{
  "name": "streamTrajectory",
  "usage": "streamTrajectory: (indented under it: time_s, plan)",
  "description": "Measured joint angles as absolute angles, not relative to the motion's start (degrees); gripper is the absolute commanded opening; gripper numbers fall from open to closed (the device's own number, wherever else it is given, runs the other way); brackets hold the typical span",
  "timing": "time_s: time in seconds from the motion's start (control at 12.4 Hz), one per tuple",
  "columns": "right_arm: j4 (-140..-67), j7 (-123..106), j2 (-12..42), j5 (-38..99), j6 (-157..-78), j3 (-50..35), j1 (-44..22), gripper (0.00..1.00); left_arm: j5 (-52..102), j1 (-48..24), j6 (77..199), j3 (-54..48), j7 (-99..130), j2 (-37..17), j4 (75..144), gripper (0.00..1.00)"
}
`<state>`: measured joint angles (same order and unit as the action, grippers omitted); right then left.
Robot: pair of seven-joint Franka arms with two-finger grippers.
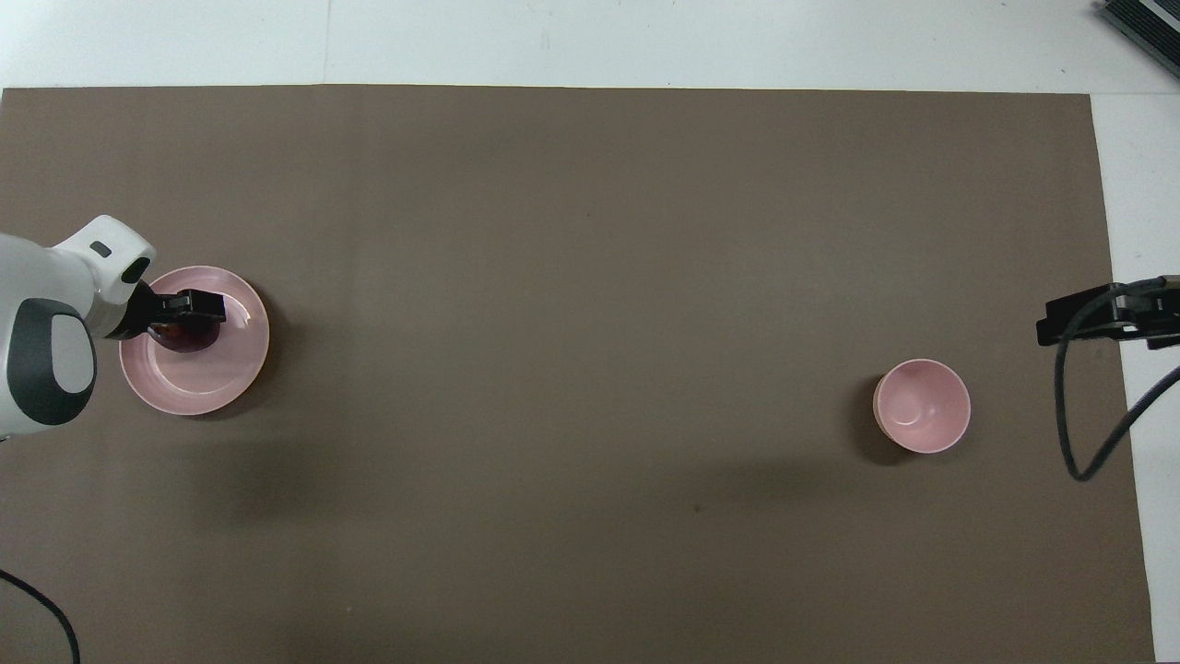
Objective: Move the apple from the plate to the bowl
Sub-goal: 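Reach the left gripper to the apple on the pink plate and grasp it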
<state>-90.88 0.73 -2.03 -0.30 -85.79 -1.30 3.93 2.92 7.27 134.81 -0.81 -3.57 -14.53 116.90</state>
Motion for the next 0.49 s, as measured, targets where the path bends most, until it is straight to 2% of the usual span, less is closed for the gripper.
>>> streamTrajectory:
  time_s: [0.32, 0.4, 0.49]
  plan:
    - [-90.9, 0.7, -2.0, -0.3, -85.8, -1.3, 3.9, 1.0, 2.9, 7.2, 133.9, -1.0, -4.3, -14.4, 117.1, 1.0]
    - [-90.9, 0.7, -2.0, -0.3, -85.8, -1.3, 3.9, 1.0, 2.9, 7.2, 133.9, -1.0, -4.5, -14.4, 117.2, 0.82]
    - [-90.9, 0.7, -2.0, -0.3, -85.8, -1.3, 3.9, 1.0, 2.9, 7.2, 133.7, -1.0, -4.6, -14.4, 117.2, 0.16]
